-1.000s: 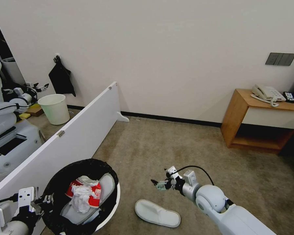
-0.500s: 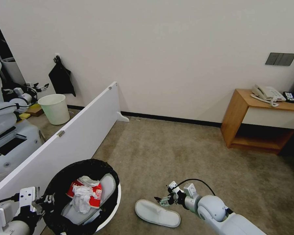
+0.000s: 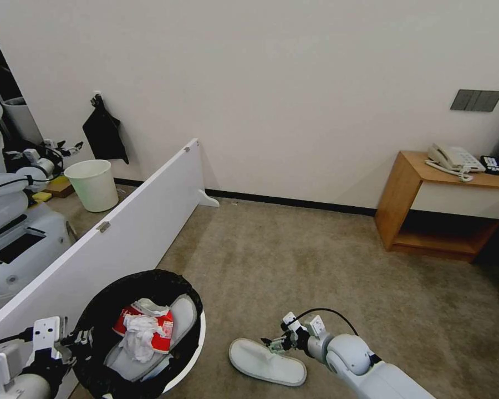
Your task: Pick up the trash bin, then pick up the garbage from the floor and place it into the trash bin.
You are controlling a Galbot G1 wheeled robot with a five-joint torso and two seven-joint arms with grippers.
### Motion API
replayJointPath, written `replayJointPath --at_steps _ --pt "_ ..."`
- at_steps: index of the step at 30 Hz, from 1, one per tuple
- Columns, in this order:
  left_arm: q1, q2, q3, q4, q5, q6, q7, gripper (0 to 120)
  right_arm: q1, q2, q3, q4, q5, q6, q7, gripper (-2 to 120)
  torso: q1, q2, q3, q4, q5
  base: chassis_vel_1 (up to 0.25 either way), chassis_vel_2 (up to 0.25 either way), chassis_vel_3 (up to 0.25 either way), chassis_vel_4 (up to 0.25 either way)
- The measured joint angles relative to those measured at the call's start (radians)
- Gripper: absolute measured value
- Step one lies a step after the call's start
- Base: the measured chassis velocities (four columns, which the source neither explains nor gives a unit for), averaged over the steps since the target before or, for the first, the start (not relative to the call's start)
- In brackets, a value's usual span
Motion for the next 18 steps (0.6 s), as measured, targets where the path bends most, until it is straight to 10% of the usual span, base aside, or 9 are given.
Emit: replayJointPath --at_steps 18 --pt "0.003 0.0 -0.002 -0.004 0.0 0.0 0.0 3 0.017 0.046 -0.027 -0.065 -0.005 0.035 -0.059 100 0.0 0.0 0.0 -0.0001 0.0 0.0 0.0 0.0 0.0"
